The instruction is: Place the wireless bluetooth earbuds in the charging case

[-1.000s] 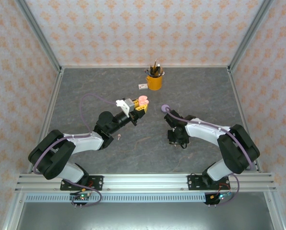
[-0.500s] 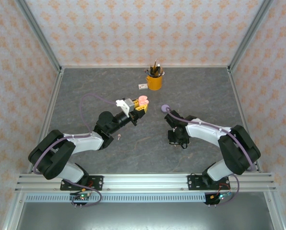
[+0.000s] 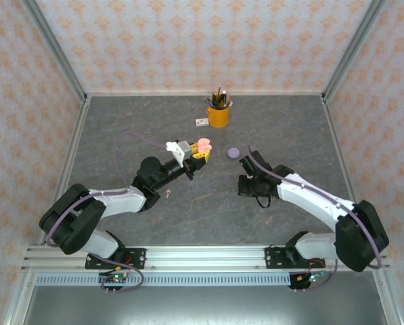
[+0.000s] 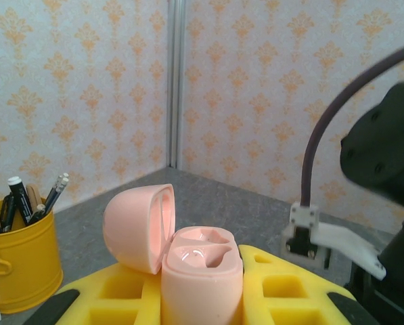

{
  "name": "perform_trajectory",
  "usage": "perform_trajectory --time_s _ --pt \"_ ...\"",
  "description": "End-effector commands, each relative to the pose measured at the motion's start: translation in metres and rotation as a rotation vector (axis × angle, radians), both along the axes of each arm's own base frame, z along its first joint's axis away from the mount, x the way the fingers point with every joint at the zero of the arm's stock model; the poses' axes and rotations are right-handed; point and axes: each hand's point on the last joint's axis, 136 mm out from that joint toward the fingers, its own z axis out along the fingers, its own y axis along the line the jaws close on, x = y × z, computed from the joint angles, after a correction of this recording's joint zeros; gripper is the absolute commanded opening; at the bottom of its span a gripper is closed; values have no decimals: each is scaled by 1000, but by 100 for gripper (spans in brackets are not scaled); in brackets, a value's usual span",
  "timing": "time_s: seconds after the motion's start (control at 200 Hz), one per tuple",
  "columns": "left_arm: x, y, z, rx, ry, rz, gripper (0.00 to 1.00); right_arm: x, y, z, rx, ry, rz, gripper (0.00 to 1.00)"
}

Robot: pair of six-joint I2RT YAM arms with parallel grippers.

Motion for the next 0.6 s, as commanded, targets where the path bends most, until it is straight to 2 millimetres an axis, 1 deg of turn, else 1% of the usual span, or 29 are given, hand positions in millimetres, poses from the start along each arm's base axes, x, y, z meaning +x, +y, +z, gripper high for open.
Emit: perform_trajectory --time_s 0.0,0.11,0.135,0.27,0.43,0.595 --pt "-5 -3 31 -23 -83 -27 0 21 8 42 56 -131 -20 11" --pt "-5 -4 31 -17 -83 -33 0 32 14 69 84 -197 -8 11" --pt "-5 -5 31 -16 -84 -36 0 33 15 83 108 -233 -6 11" --pt "-4 -6 32 -10 -86 -40 0 42 22 117 157 -318 12 11" --pt "-5 -8 31 -2 -87 -53 0 45 27 154 217 -413 30 11" --pt "-7 -13 35 2 -94 -85 0 48 32 198 298 -532 50 12"
